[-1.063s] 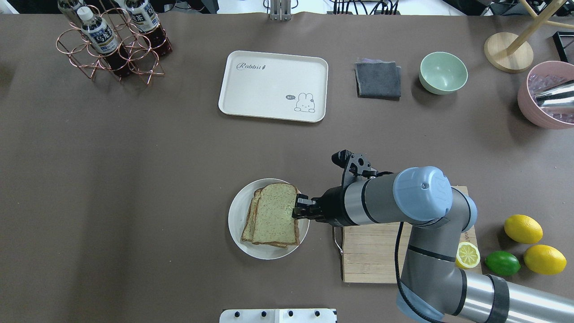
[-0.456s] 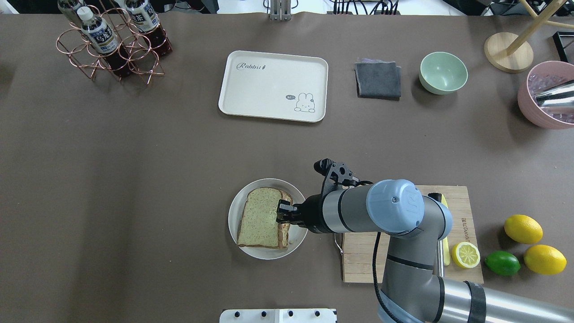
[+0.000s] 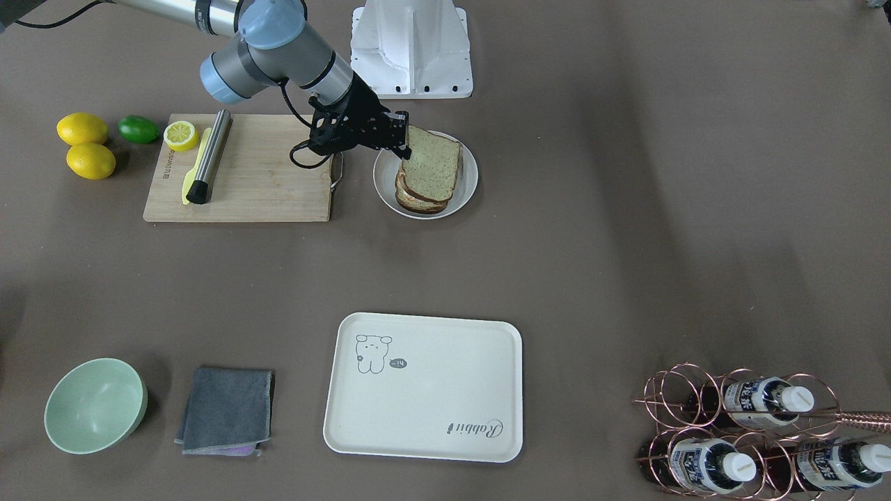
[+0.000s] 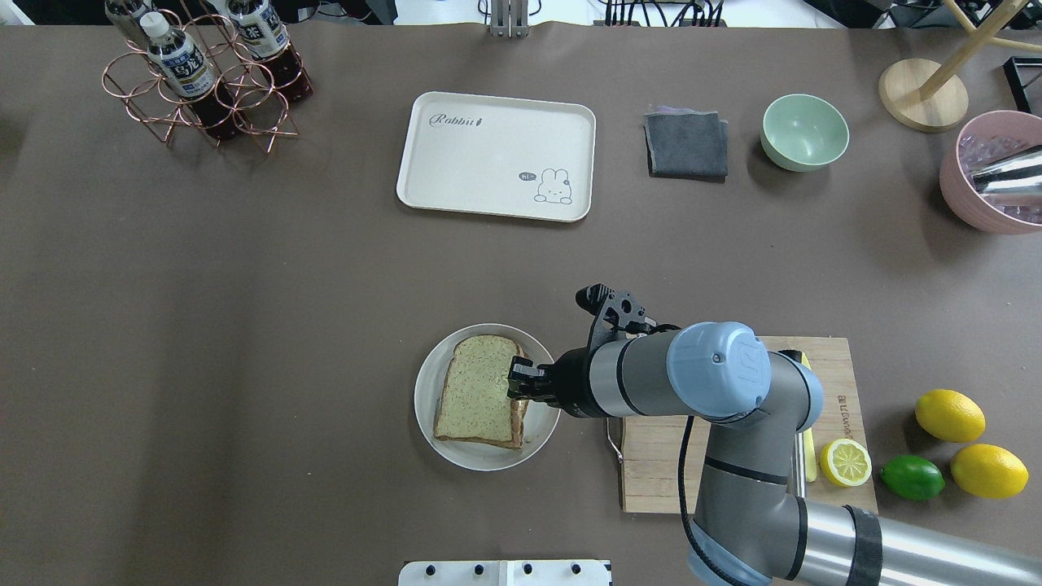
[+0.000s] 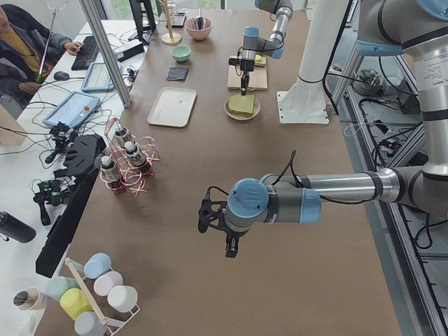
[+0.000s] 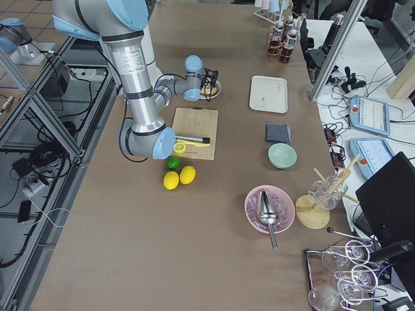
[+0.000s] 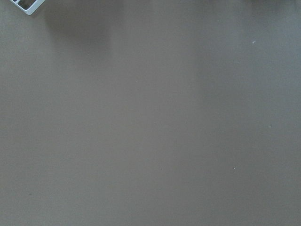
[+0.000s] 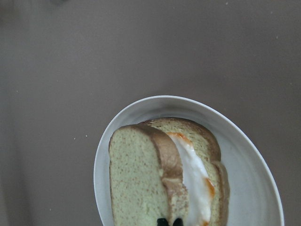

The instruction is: Make sandwich and place on tray

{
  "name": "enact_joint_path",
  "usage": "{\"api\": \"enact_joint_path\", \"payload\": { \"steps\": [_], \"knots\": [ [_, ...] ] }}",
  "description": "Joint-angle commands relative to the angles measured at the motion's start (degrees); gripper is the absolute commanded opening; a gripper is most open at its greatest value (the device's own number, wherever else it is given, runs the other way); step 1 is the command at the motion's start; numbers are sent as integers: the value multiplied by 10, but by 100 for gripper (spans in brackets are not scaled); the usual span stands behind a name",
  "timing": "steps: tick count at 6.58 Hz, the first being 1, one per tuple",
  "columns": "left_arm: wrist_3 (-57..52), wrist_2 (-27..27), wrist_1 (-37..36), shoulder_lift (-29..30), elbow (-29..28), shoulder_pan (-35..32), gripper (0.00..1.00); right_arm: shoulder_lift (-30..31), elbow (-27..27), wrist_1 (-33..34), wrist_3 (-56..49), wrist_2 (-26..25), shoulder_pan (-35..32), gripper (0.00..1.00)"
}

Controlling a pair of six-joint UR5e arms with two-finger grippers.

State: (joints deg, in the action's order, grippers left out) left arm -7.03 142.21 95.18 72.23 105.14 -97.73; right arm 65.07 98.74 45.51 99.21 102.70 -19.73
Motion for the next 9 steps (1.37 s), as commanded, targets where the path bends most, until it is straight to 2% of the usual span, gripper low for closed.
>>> {"api": "enact_joint_path", "payload": {
  "steps": [1,3,4,5,6,7,8,9],
  "knots": [
    [1,0,0,0,0,1,98,1,-1,2,17,-11,1,99],
    [25,5,1,1,3,4,98,5,0,5,10,-4,-5,100],
    [77,32,29,4,5,36,98,5,8,25,9,-2,-11,100],
    [176,34,117,4,4,82,98,6,14,33,9,0,-18,100],
    [329,33,234,5,3,149,98,8,18,43,8,24,-42,100],
    [455,30,309,14,3,198,98,9,18,62,-26,59,-75,100],
    [498,27,319,34,5,241,99,15,22,83,-77,92,-112,100],
    [524,26,319,57,9,270,99,28,26,100,-121,153,-156,100]
  ]
}}
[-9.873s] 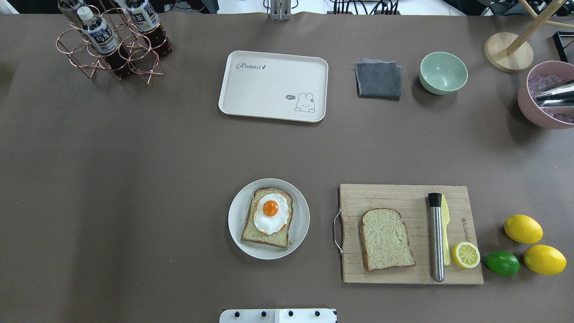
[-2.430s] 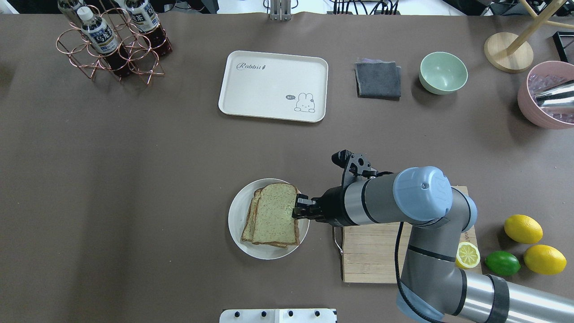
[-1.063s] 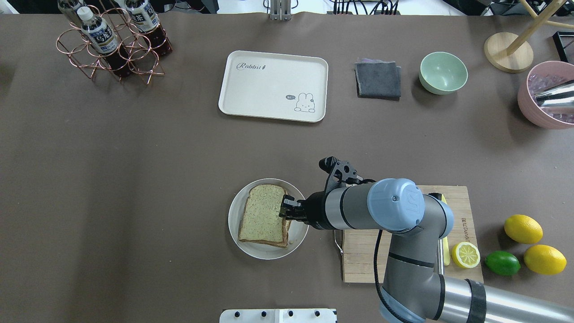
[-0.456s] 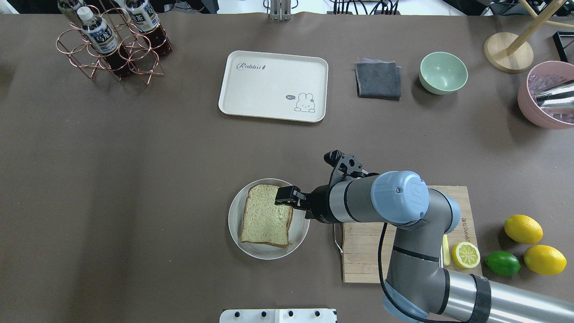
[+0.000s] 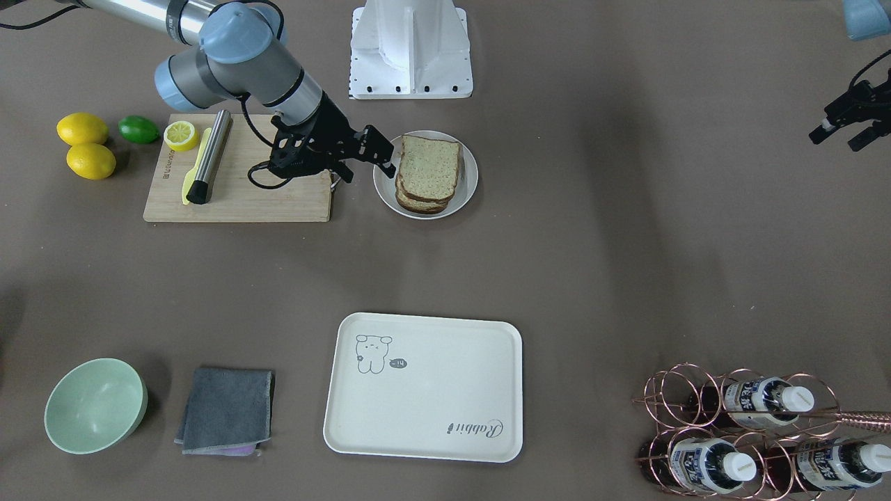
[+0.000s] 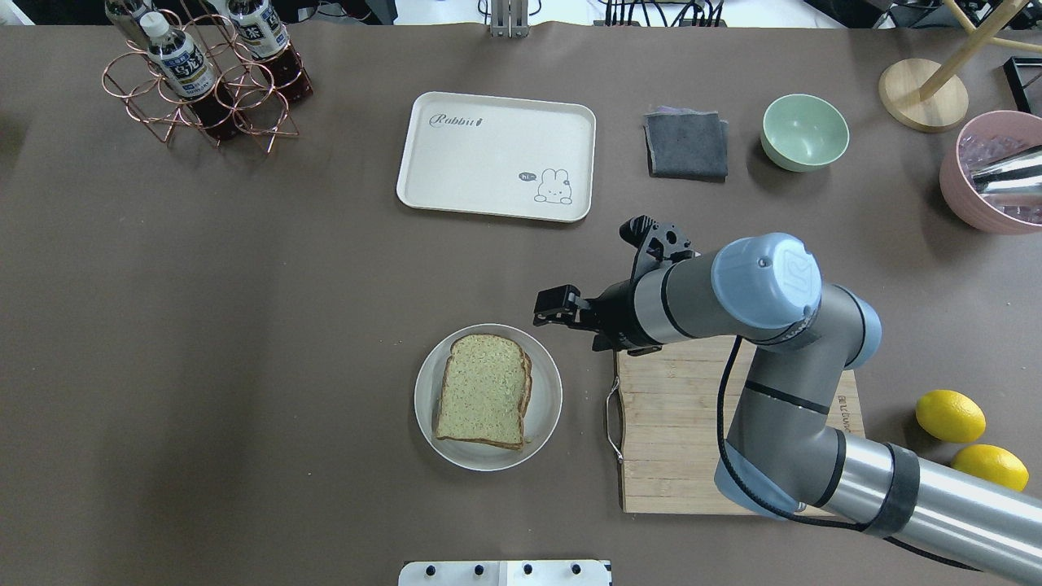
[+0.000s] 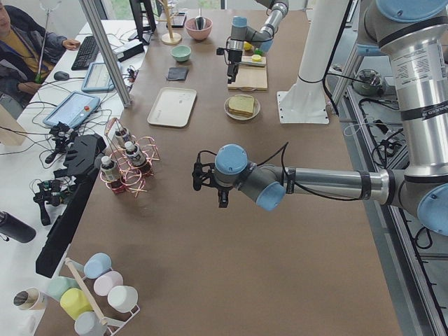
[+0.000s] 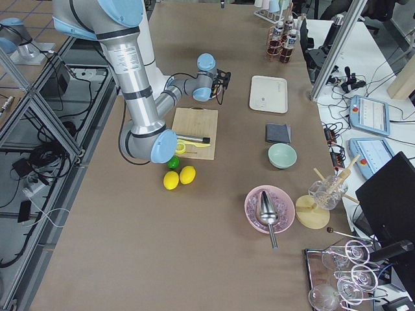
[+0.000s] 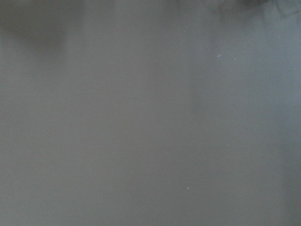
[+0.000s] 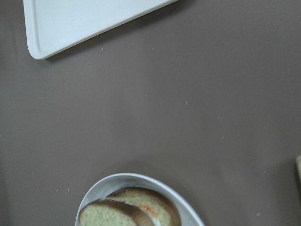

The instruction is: Make sandwich and place on tray

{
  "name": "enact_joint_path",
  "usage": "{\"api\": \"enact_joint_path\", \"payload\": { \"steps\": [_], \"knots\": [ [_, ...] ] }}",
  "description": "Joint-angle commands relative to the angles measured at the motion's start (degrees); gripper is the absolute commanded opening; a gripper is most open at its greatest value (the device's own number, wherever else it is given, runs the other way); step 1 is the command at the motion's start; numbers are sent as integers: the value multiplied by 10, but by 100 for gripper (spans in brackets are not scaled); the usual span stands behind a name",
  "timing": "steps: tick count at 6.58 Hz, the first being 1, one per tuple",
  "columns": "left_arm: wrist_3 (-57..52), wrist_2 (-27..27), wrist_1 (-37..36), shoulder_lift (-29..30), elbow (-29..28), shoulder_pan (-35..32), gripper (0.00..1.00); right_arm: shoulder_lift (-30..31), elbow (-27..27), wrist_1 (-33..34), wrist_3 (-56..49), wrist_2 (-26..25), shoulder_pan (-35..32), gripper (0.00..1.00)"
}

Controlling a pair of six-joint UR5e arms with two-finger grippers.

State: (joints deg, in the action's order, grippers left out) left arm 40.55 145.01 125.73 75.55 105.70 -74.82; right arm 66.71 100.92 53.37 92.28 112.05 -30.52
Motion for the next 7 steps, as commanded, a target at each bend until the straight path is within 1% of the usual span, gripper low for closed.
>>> {"api": "enact_joint_path", "payload": {
  "steps": [1,2,3,5,6,7],
  "knots": [
    [71,-5,14,41,8,78,98,34,17,23,-88,96,-76,100],
    [110,-37,12,72,9,122,98,69,42,24,-113,116,-96,100],
    [162,-69,12,93,19,170,98,78,45,24,-132,151,-123,100],
    [277,-142,10,158,21,270,98,90,45,24,-150,157,-138,100],
    [283,-193,9,169,21,316,97,101,45,24,-159,160,-145,100],
    [286,-219,-20,200,22,336,97,119,45,24,-194,173,-160,100]
  ]
}}
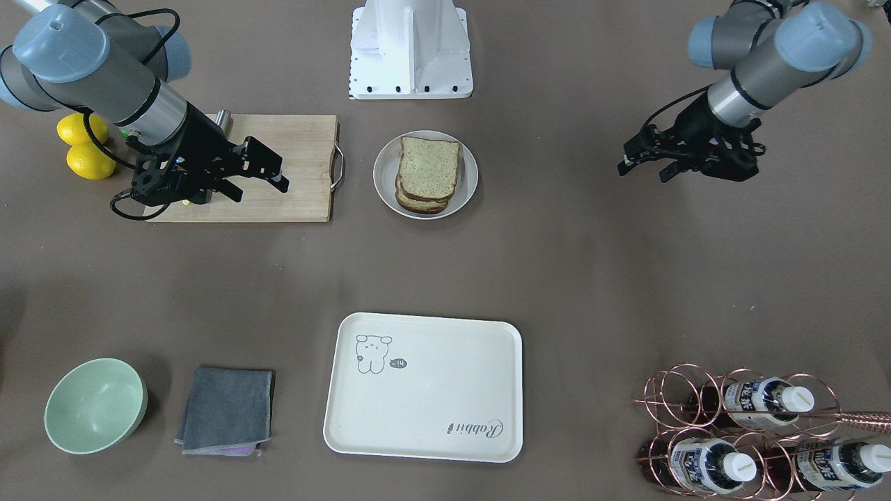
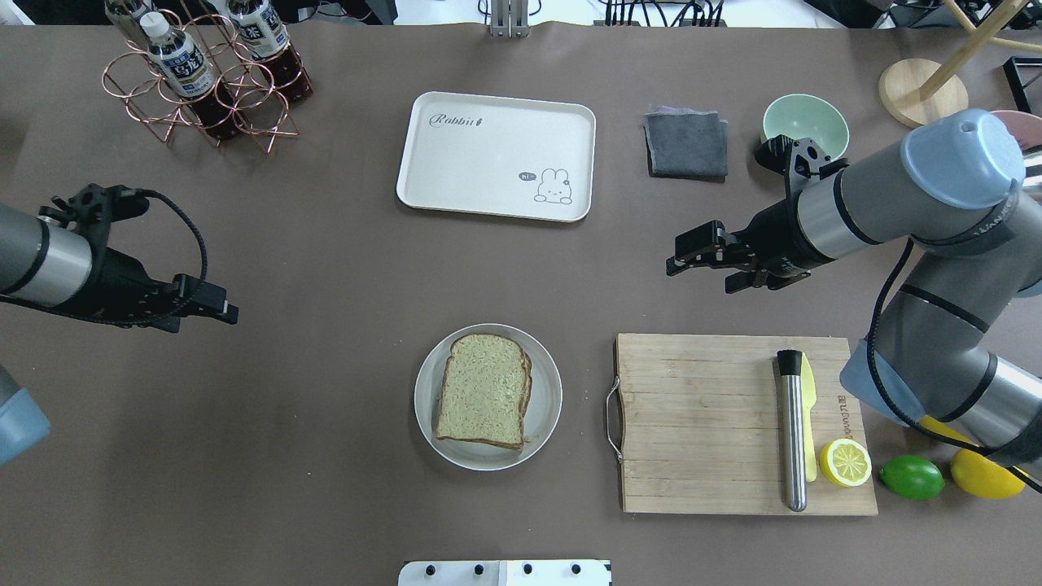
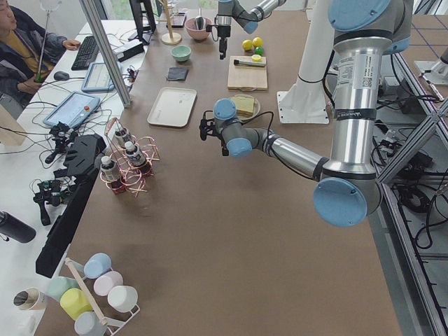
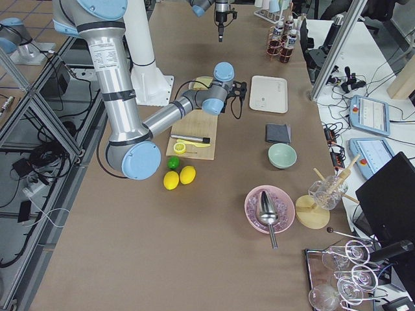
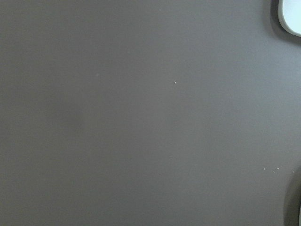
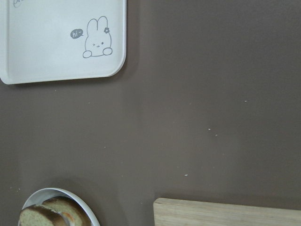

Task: Make sandwich and place on tray
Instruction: 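Reach the left gripper to the white plate rim while the right arm withdraws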

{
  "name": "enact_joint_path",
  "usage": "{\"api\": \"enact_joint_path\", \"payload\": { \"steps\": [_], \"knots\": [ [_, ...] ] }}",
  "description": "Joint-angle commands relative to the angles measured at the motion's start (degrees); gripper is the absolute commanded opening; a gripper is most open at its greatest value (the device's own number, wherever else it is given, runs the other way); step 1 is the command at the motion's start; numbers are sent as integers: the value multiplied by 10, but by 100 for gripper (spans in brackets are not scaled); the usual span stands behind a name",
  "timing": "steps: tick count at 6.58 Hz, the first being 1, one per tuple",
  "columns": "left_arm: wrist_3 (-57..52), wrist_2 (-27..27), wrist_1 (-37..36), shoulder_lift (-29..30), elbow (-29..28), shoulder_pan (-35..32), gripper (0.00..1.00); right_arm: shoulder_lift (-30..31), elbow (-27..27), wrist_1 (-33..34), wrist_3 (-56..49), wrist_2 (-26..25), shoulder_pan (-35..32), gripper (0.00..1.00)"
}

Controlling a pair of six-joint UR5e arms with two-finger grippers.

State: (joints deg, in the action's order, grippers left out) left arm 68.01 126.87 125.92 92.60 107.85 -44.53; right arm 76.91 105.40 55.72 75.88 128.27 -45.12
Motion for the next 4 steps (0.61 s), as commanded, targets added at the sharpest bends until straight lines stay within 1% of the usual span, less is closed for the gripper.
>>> {"api": "enact_joint_path", "payload": {
  "steps": [1,2,3,4],
  "knots": [
    [43,-68,-56,61,8,70,97,31,1,0,-49,15,-23,100],
    [70,-106,-91,103,6,120,97,34,1,-1,-54,18,-29,100],
    [71,-123,-144,157,3,134,97,49,1,-1,-76,20,-37,100],
    [72,-164,-178,192,-3,171,97,61,1,-2,-90,20,-40,100]
  ]
}}
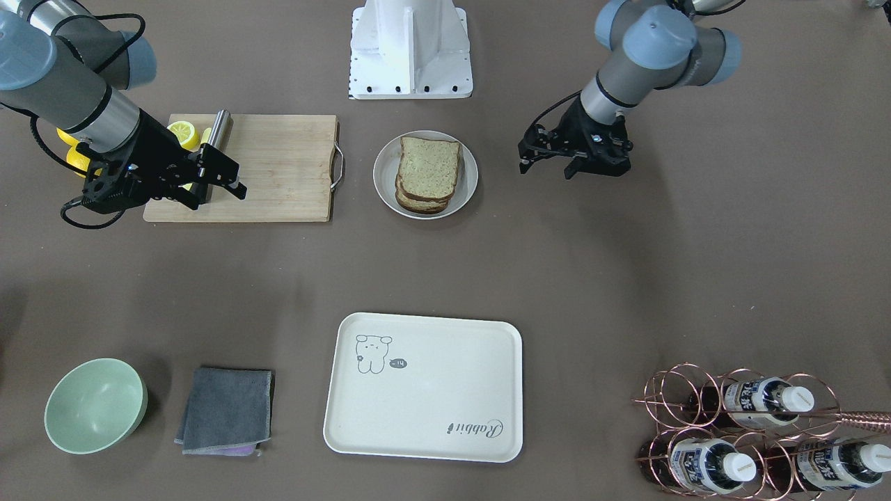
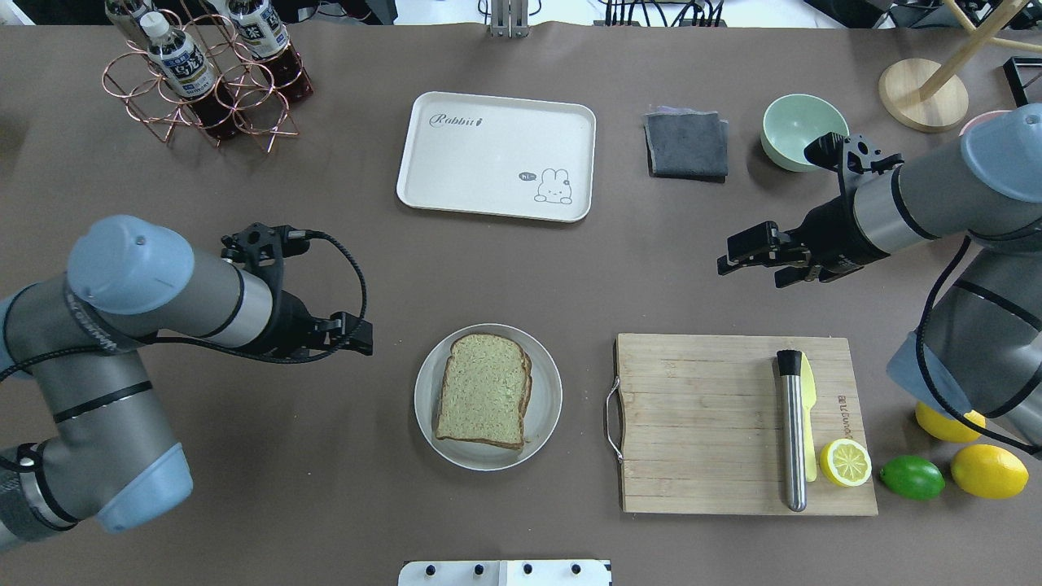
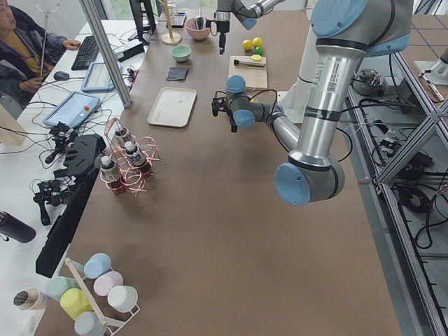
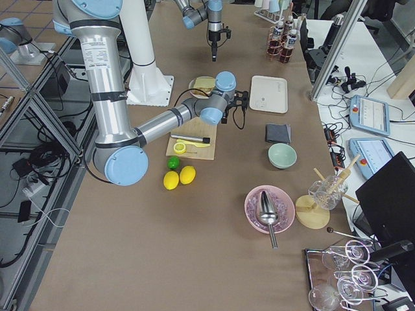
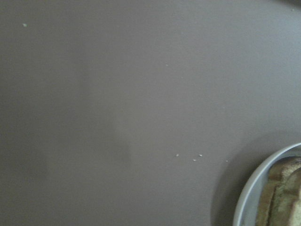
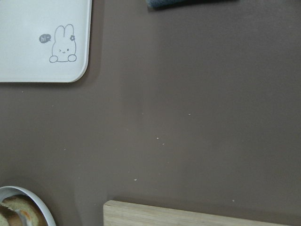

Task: Make sandwich and place on tray
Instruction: 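Reach the left gripper to the white plate rim while the right arm withdraws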

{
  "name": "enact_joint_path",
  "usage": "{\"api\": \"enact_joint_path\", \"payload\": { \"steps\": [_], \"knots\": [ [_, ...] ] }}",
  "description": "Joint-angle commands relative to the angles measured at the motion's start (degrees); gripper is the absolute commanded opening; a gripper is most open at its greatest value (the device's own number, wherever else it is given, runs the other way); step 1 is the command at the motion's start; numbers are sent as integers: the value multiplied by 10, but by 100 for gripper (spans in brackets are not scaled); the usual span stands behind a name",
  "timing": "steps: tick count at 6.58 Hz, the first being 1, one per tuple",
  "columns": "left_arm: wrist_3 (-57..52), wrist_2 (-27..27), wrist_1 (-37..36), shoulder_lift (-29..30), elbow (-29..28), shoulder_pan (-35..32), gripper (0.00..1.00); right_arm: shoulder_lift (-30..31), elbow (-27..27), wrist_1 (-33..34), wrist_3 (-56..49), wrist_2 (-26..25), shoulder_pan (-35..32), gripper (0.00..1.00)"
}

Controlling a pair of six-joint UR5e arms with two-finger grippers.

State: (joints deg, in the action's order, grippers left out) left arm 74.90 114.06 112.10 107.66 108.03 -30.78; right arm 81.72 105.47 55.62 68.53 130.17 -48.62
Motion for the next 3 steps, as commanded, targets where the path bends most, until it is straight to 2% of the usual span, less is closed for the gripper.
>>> {"api": "enact_joint_path", "payload": {
  "steps": [1,3],
  "knots": [
    [3,-80,-35,46,-18,64,95,15,0,-2,-16,1,-4,100],
    [5,-84,47,47,-67,69,90,20,-1,-2,-16,-1,-2,100]
  ]
}}
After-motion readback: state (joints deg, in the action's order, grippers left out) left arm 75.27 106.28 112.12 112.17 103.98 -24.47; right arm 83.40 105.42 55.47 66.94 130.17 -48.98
